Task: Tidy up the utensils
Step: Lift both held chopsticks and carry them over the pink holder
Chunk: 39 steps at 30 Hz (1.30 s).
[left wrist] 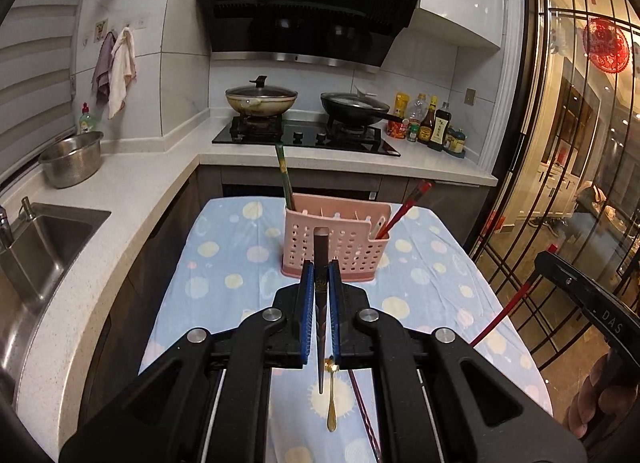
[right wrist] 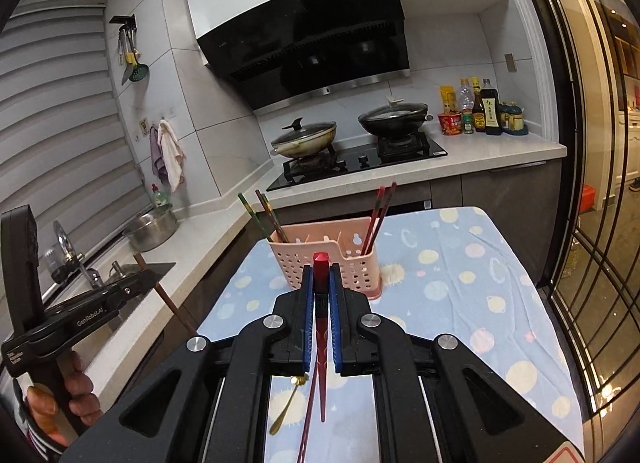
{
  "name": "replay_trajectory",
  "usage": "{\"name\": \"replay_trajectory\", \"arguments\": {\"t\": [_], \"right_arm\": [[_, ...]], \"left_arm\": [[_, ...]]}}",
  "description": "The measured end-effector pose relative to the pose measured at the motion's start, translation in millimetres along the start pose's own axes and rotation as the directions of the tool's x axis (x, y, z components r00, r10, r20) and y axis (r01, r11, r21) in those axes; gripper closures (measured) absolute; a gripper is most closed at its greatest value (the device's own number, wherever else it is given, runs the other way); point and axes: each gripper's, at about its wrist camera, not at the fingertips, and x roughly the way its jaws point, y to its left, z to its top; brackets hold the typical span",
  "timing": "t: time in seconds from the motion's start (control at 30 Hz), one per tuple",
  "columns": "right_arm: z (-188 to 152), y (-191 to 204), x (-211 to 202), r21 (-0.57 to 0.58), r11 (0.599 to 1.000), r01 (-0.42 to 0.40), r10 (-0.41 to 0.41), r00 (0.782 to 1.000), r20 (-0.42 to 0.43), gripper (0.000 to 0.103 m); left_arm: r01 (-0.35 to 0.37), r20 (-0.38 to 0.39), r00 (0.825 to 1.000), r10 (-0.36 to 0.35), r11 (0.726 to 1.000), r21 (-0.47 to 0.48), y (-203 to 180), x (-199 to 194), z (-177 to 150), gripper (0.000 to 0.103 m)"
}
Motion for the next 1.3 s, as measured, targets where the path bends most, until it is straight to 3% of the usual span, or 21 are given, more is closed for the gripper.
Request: {"name": "replay_trajectory", "arguments": {"t": [0.43, 0.63, 0.93, 1.3], "right_arm": [[87.7, 3.6, 57.8, -0.002, 1.000, -0.022, 0.022, 0.993, 0.113, 0.096], [122.9, 8.4, 90.5, -0.027, 1.000, -0.002, 0.006, 0.986, 0.164, 0.096], [150.2, 0.2, 149.1, 0.011, 1.000, 0.011, -0.013, 0.979, 0.203, 0.095], [130.8, -7.9, 208.4, 0.011, 1.000, 0.001, -0.002, 0.996, 0.086, 0.095]], "left_arm": [[0.022, 0.179, 0.983, -0.028, 0.999, 0.036, -15.6, 30.9, 102.8, 0.096], [0.021, 0.227, 0.973, -0.032, 0.999, 0.050, -19.4, 61.9, 133.3, 0.096], [0.024, 0.214, 0.976, -0.033, 0.999, 0.041, -15.0, 117.2, 154.2, 0.096], [0.026, 0.141, 0.990, -0.031, 0.999, 0.039, -13.9, 171.8, 139.8, 0.096]]}}
